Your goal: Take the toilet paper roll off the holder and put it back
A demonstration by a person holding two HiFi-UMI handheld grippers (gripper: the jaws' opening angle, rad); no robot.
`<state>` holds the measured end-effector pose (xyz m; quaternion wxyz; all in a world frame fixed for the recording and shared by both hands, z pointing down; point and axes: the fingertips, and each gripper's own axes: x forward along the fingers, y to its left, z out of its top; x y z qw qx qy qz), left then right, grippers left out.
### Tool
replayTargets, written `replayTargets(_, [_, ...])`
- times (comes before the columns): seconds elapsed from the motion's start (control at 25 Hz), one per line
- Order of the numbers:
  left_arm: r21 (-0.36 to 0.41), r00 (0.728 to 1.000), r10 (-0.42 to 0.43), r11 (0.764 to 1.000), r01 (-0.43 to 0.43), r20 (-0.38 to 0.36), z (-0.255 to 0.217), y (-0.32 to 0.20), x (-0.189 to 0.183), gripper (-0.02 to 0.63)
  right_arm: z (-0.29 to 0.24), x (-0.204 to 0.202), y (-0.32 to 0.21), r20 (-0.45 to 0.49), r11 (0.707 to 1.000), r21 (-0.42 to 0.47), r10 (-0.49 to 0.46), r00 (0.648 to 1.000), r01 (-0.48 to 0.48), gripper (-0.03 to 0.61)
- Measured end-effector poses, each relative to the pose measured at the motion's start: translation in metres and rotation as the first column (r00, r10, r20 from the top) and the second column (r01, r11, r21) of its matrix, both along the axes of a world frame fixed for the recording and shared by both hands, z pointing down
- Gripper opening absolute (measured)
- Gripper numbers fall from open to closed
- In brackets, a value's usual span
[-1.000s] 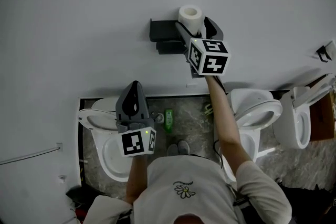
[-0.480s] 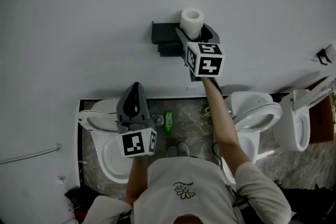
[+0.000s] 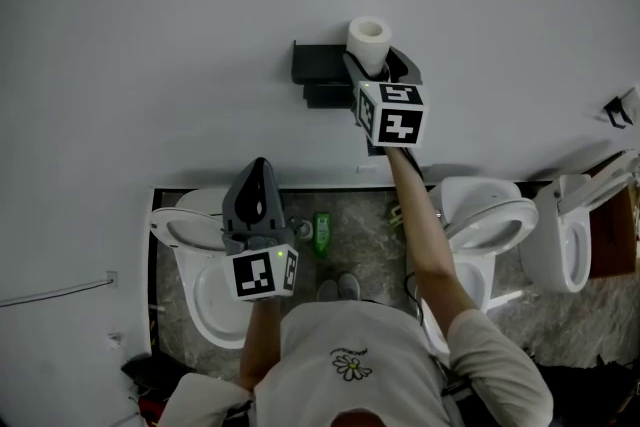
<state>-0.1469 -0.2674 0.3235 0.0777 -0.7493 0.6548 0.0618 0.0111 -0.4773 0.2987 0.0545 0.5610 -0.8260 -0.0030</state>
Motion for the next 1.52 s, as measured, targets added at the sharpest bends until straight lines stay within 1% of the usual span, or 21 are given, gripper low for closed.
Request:
replayTargets(0.08, [0.003, 1.0, 0.0, 1.0, 0.0, 0.002, -0.001, 0.001, 0.0, 0.017, -0.005, 0.002, 0.0, -0.009, 1.0, 0.013, 0.004, 1.0, -0.003, 0.296])
replayTargets(0.2, [0.01, 1.0, -0.001, 1.0, 0.001, 0.005, -0.005, 0.002, 0.0, 0.017, -0.024, 0.006, 0.003, -0.006, 0.998, 0.055, 0.009, 1.0, -0.009, 0.296])
replayTargets(0.32, [0.022, 1.0, 0.0, 1.0, 0.0, 0.008, -0.009, 0.003, 0.0, 0.017, -0.05, 0.012, 0.013, -0.006, 0.992, 0.125, 0.015, 1.0, -0.014, 0.296])
replayTargets(0.44, [0.032, 1.0, 0.005, 0.999, -0.005, 0.014, -0.015, 0.004, 0.002, 0.017, -0.08, 0.017, 0.03, -0.004, 0.978, 0.21, 0.012, 1.0, -0.011, 0.295])
replayTargets(0.52, [0.037, 1.0, 0.01, 0.999, -0.01, 0.018, -0.018, 0.005, 0.005, 0.017, -0.099, 0.022, 0.046, -0.006, 0.961, 0.275, 0.01, 1.0, -0.008, 0.295])
replayTargets(0.64, [0.049, 0.999, 0.018, 0.999, -0.02, 0.026, -0.024, 0.009, 0.01, 0.017, -0.122, 0.03, 0.075, -0.001, 0.93, 0.368, 0.012, 1.0, -0.011, 0.295])
replayTargets(0.84, [0.069, 0.999, 0.017, 0.997, -0.02, 0.032, -0.034, 0.013, 0.014, 0.017, -0.128, 0.044, 0.121, 0.01, 0.869, 0.493, 0.038, 0.999, -0.038, 0.293])
replayTargets(1.0, [0.082, 0.999, 0.024, 0.996, -0.027, 0.037, -0.038, 0.02, 0.02, 0.017, -0.122, 0.05, 0.165, 0.032, 0.827, 0.56, 0.03, 0.999, -0.043, 0.293])
replayTargets(1.16, [0.104, 0.998, 0.029, 0.994, -0.034, 0.052, -0.043, 0.026, 0.026, 0.018, -0.106, 0.052, 0.203, 0.05, 0.805, 0.592, 0.007, 0.999, -0.035, 0.293])
replayTargets(1.24, [0.126, 0.996, 0.041, 0.991, -0.05, 0.074, -0.046, 0.03, 0.031, 0.017, -0.093, 0.053, 0.219, 0.062, 0.802, 0.596, -0.008, 0.998, -0.031, 0.293])
replayTargets(1.28, [0.138, 0.995, 0.05, 0.988, -0.063, 0.089, -0.048, 0.033, 0.034, 0.017, -0.085, 0.054, 0.225, 0.065, 0.806, 0.591, -0.009, 0.998, -0.031, 0.293])
replayTargets(1.36, [0.156, 0.993, 0.058, 0.985, -0.073, 0.098, -0.051, 0.038, 0.039, 0.017, -0.067, 0.056, 0.233, 0.072, 0.827, 0.561, -0.005, 0.997, -0.037, 0.293])
replayTargets(1.52, [0.149, 0.995, 0.054, 0.987, -0.067, 0.088, -0.045, 0.045, 0.039, 0.018, -0.034, 0.061, 0.246, 0.081, 0.875, 0.482, 0.013, 0.997, -0.051, 0.293])
